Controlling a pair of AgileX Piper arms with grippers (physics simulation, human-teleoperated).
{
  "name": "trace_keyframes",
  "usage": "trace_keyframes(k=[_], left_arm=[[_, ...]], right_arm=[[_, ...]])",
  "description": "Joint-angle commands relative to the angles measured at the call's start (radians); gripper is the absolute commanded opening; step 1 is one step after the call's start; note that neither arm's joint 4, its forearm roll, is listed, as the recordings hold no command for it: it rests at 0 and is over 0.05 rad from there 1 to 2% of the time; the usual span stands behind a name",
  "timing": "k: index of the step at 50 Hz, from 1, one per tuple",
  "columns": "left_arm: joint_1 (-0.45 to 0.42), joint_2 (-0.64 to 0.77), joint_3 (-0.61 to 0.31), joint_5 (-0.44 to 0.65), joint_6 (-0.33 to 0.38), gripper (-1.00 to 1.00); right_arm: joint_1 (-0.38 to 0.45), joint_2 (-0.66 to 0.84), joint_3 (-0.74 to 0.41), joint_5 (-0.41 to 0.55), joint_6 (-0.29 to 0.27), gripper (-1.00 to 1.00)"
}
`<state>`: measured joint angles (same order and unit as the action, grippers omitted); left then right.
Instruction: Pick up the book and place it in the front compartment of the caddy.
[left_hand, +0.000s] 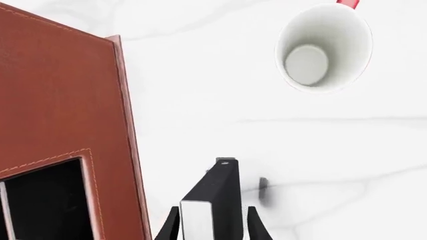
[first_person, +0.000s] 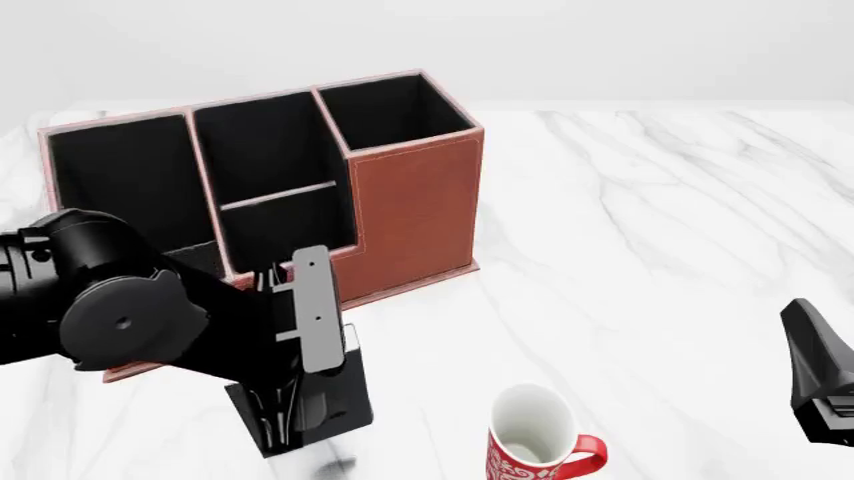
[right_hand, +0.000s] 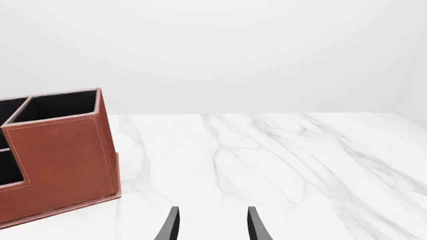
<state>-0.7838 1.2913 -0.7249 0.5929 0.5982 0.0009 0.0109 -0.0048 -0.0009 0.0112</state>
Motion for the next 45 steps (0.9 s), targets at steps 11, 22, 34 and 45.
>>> trace_keyframes(k=[11, 22, 34, 45], left_arm=[[0.023, 0.023, 0.018, -0.037, 0.007, -1.0], [0.07, 0.001, -0.049, 0.021, 0.099, -1.0], [0.103, -0.003, -0.13, 0.086, 0.167, -1.0], [0.156, 0.005, -0.258, 0.16, 0.235, -1.0]], right_arm=[[0.0, -0.001, 0.0, 0.0, -0.002, 1.0], [0.0, -0.001, 0.0, 0.0, -0.002, 1.0], [0.0, -0.001, 0.0, 0.0, -0.002, 1.0], [0.0, -0.001, 0.0, 0.0, -0.002, 1.0]])
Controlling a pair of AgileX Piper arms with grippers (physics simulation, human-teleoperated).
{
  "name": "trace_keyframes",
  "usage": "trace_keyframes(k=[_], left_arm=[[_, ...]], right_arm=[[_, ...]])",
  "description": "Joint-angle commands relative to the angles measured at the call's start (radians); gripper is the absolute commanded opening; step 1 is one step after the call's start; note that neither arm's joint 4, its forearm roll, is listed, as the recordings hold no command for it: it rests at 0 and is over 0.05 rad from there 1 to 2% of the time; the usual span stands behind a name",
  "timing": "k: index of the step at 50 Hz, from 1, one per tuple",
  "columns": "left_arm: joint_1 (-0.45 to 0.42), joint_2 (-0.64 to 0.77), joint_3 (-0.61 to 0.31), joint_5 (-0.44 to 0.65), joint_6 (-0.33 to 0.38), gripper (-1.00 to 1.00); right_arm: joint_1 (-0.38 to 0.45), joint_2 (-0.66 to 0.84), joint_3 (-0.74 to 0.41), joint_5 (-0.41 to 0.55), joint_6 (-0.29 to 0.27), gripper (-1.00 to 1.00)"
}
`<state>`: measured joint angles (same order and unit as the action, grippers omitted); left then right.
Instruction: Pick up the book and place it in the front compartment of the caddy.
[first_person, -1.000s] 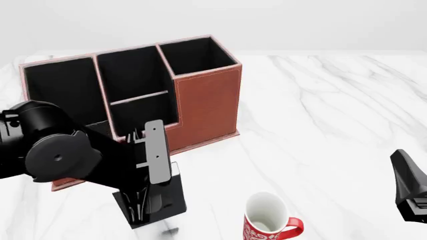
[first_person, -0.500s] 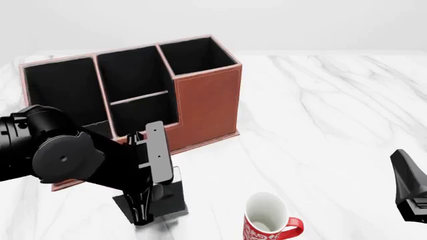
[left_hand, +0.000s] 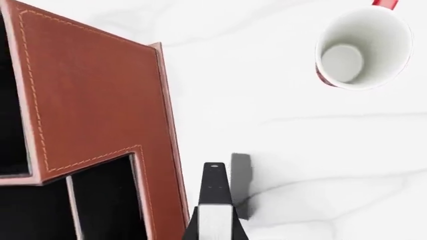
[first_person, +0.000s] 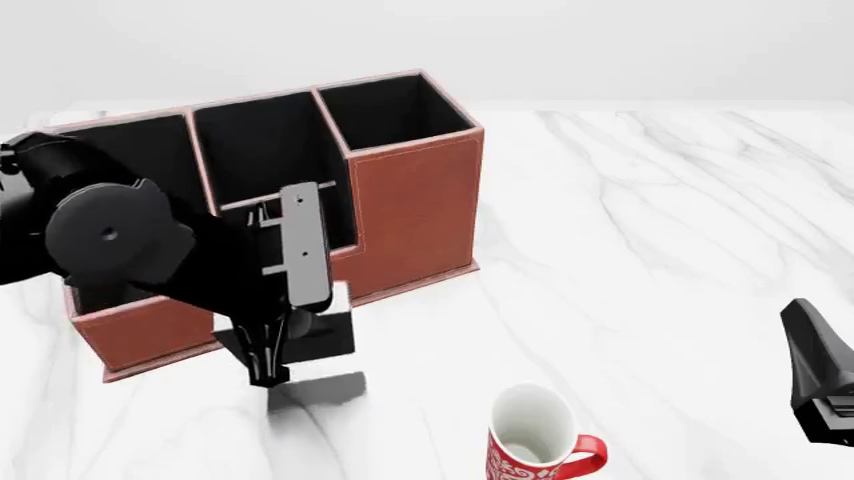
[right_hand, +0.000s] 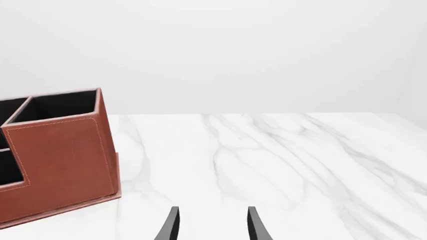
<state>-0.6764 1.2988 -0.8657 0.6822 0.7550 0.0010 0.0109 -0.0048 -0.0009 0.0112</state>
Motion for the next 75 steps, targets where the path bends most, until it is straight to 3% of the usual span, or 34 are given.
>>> trace_keyframes(k=[1, 26, 27, 40, 46, 56, 61, 63, 75], left_arm=[[0.066, -0.003, -0.13, 0.074, 0.099, -1.0], [0.178, 0.044, -0.404, 0.201, 0.199, -1.0], [0.163, 0.058, -0.462, 0.215, 0.172, -1.0], [0.224, 0.14, -0.56, 0.197, 0.216, -1.0], [0.266, 0.168, -0.553, 0.175, 0.262, -1.0], [0.281, 0.214, -0.613, 0.186, 0.252, -1.0], [0.311, 0.224, -0.613, 0.171, 0.283, -1.0], [0.336, 0.212, -0.573, 0.135, 0.338, -1.0], [0.348, 0.249, -0.601, 0.131, 0.33, -1.0]], right_arm=[[0.0, -0.001, 0.0, 0.0, -0.002, 1.0], [0.0, -0.001, 0.0, 0.0, -0.002, 1.0], [0.0, -0.001, 0.0, 0.0, -0.002, 1.0], [0.0, -0.001, 0.0, 0.0, -0.002, 1.0], [0.0, -0.001, 0.0, 0.0, -0.002, 1.0], [0.0, -0.001, 0.0, 0.0, -0.002, 1.0], [0.0, -0.001, 0.0, 0.0, -0.002, 1.0], [0.0, -0.001, 0.0, 0.0, -0.002, 1.0], [0.0, -0.001, 0.0, 0.0, -0.002, 1.0]])
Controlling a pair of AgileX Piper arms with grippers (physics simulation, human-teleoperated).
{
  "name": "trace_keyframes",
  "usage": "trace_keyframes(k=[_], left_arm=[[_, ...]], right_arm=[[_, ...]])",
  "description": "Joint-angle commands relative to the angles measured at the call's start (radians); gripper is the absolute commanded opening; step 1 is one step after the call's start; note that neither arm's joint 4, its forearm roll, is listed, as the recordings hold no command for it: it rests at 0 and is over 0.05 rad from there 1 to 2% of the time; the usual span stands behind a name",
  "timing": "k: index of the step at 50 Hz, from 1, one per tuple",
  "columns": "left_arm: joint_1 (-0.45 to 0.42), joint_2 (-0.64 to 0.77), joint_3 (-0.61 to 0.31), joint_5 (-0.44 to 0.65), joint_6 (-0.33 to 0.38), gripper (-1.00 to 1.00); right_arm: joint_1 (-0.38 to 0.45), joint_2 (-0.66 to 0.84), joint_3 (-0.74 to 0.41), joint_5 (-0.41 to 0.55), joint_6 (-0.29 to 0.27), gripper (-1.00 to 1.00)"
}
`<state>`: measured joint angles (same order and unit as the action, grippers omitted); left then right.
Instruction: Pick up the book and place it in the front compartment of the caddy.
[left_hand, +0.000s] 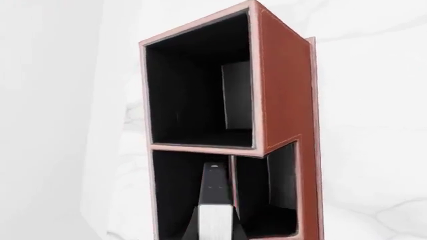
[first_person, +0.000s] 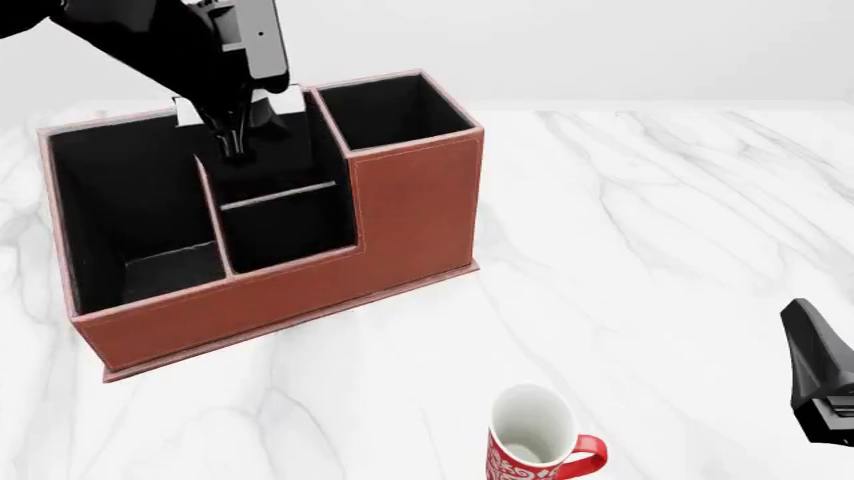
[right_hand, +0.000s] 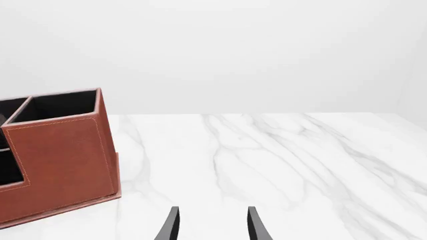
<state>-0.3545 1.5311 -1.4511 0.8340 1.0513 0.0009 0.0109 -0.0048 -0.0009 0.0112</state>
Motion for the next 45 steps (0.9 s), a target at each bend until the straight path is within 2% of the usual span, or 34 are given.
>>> trace_keyframes(k=[1, 45], left_arm=[[0.032, 0.02, -0.015, -0.028, 0.039, -1.0], [0.077, 0.146, 0.012, -0.158, 0.037, -1.0]], right_arm=[[0.0, -0.001, 0.0, 0.0, -0.002, 1.0], [0.0, -0.001, 0.0, 0.0, -0.002, 1.0]])
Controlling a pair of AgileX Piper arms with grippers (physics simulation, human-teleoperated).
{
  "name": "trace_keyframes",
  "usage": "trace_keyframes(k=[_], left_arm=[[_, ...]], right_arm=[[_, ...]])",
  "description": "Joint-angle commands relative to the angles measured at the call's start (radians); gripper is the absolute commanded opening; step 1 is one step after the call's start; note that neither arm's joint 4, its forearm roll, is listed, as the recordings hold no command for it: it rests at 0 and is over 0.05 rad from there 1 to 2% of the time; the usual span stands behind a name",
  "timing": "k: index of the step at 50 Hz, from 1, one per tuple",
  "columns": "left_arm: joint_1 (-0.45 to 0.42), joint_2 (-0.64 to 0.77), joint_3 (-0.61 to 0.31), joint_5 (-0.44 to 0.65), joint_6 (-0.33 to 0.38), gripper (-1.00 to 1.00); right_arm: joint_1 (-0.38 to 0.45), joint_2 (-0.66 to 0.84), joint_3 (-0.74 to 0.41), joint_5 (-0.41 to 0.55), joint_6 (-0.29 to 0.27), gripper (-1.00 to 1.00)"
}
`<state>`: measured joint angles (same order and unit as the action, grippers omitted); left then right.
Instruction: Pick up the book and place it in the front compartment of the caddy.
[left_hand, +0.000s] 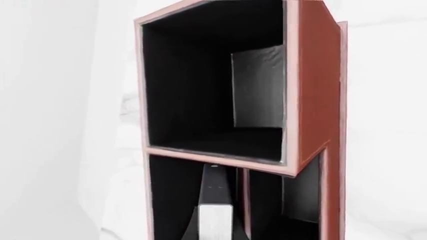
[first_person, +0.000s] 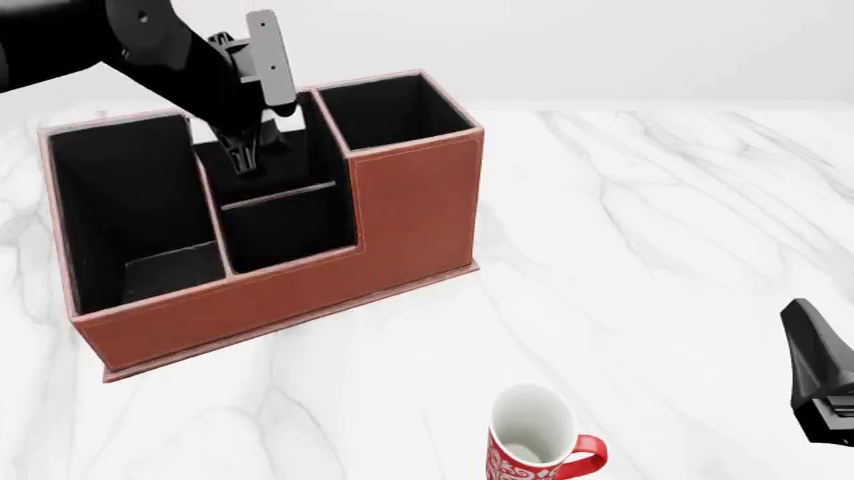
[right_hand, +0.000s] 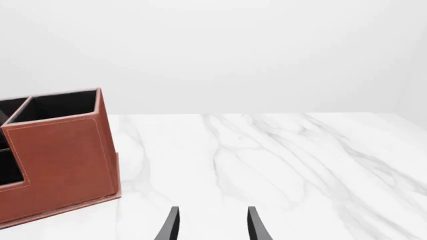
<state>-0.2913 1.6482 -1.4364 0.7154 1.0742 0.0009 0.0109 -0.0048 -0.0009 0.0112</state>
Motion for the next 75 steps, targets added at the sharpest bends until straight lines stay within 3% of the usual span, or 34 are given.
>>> trace_keyframes(k=[1, 8, 9, 45, 54, 57, 75], left_arm=[[0.014, 0.032, -0.002, -0.043, 0.015, -1.0], [0.013, 0.059, 0.001, -0.072, 0.012, -1.0], [0.014, 0.061, 0.003, -0.075, 0.013, 1.0], [0.025, 0.038, 0.045, -0.089, 0.031, 1.0], [0.029, -0.013, 0.117, -0.097, 0.054, 1.0], [0.007, -0.044, 0.116, -0.089, 0.029, 1.0], [0.006, -0.257, 0.313, -0.085, 0.038, 1.0]], right_arm=[[0.0, -0.001, 0.0, 0.0, -0.002, 1.0], [0.0, -0.001, 0.0, 0.0, -0.001, 1.0], [0.0, -0.001, 0.0, 0.0, -0.002, 1.0], [0.0, -0.001, 0.0, 0.0, -0.002, 1.0], [0.0, -0.001, 0.0, 0.0, -0.002, 1.0], [0.0, -0.001, 0.0, 0.0, -0.002, 1.0], [0.0, -0.001, 0.0, 0.0, -0.002, 1.0]])
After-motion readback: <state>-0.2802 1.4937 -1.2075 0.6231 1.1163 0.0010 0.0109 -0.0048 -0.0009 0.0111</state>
